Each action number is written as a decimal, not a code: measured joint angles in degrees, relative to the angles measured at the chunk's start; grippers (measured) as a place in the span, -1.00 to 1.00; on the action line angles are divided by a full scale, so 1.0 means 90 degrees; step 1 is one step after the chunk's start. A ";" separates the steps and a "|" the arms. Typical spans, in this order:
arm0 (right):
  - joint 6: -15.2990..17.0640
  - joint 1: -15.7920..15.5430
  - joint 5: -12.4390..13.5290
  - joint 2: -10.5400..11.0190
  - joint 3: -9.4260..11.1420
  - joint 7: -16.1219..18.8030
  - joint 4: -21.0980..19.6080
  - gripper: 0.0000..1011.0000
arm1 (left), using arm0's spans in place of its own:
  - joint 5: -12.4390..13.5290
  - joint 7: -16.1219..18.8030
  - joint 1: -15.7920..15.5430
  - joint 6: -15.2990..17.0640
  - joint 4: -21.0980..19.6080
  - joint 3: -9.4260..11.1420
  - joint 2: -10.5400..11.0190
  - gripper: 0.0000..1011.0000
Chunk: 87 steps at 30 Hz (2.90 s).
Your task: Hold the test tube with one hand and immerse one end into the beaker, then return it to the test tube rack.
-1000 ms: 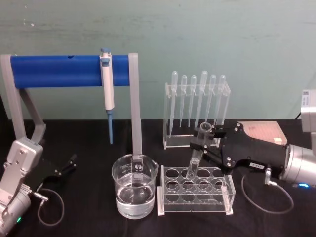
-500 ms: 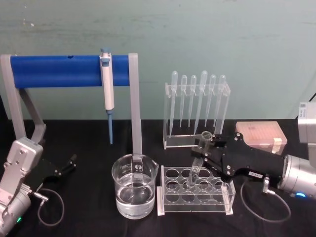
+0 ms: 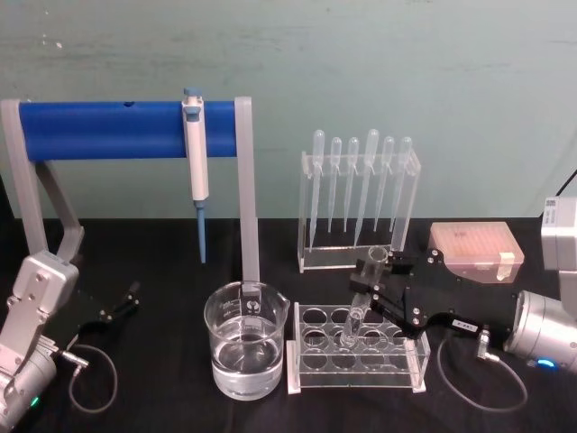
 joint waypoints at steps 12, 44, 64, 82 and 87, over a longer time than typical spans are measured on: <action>-0.0127 -0.0027 -0.0026 -0.0110 0.0016 0.0060 0.0226 -0.55 | 0.0000 0.0000 0.0000 0.0000 0.0000 0.0000 0.0000 0.98; -0.0415 0.0009 -0.0264 -0.0371 -0.0109 0.0223 0.0815 -0.55 | 0.0000 0.0000 0.0000 0.0000 0.0000 0.0000 0.0000 0.98; -0.0457 0.0025 -0.0399 -0.0468 -0.0181 0.0248 0.1061 -0.55 | 0.0000 0.0000 0.0000 0.0000 0.0000 0.0000 0.0000 0.98; -0.0449 0.0027 -0.0401 -0.0464 -0.0179 0.0245 0.1061 -0.04 | 0.0000 0.0000 0.0000 0.0000 0.0000 0.0000 0.0000 0.98; -0.0446 0.0027 -0.0399 -0.0463 -0.0178 0.0241 0.1058 0.27 | 0.0000 0.0000 0.0000 0.0000 0.0000 0.0000 0.0000 0.98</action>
